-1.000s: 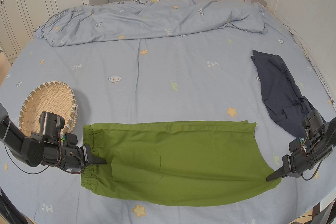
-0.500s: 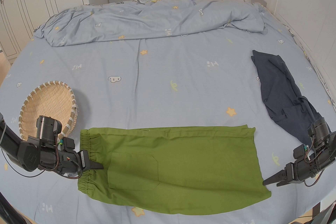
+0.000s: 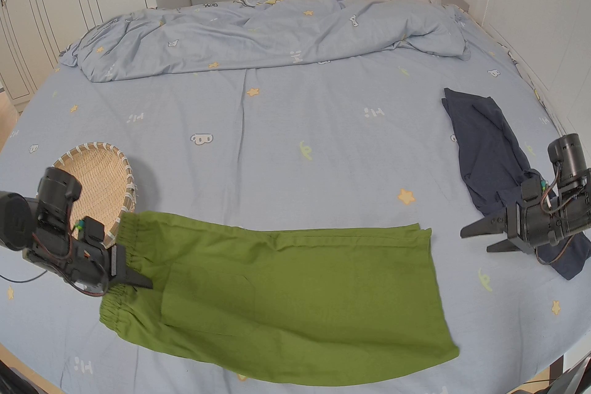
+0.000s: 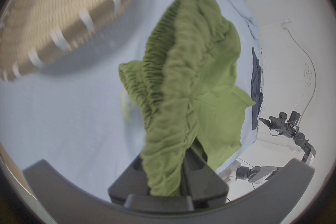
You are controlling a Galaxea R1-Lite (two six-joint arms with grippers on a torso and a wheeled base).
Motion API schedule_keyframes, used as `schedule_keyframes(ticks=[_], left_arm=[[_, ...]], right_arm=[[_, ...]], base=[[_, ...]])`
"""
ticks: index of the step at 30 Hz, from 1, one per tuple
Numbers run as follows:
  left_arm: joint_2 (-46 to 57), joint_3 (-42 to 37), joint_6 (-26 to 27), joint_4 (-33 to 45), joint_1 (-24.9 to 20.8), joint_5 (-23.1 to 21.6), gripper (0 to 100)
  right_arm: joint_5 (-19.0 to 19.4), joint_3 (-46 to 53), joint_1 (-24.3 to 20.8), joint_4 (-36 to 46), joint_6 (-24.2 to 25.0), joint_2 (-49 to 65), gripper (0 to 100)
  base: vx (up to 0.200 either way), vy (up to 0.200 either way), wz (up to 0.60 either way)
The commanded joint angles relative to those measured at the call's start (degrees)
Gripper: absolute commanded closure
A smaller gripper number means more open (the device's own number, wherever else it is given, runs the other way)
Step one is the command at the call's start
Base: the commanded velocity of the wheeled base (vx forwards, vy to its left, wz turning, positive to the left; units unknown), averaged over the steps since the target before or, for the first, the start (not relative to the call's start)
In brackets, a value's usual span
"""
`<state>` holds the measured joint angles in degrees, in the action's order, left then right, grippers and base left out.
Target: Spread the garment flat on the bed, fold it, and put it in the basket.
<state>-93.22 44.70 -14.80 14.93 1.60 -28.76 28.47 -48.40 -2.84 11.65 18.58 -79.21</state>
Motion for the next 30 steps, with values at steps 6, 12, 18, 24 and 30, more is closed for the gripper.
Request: schedule_keyframes(ticks=[6, 12, 18, 24, 30], left_arm=[[6.6, 7.4, 4.8, 6.2, 4.6, 2.0, 100], [10.6, 18.9, 0.2, 20.8, -8.0, 15.2, 100], [9.7, 32.6, -9.2, 29.5, -23.0, 16.5, 100], [3.7, 39.8, -13.9, 31.4, -35.7, 23.9, 100], [-0.2, 44.4, -18.6, 31.4, -43.9, 27.3, 100]], right_arm=[[-0.3, -4.9, -3.1, 0.7, 1.7, -0.6, 0], [-0.3, -4.9, -3.1, 0.9, 1.7, -0.5, 0], [-0.3, -4.8, -3.2, 1.1, 1.8, -0.3, 0], [-0.3, -4.9, -3.1, 1.1, 1.8, 0.2, 0], [-0.3, -4.7, -3.1, 1.1, 1.8, 0.2, 0]], base=[[0.0, 0.0, 0.0], [0.0, 0.0, 0.0], [0.0, 0.0, 0.0], [0.0, 0.0, 0.0], [0.0, 0.0, 0.0]])
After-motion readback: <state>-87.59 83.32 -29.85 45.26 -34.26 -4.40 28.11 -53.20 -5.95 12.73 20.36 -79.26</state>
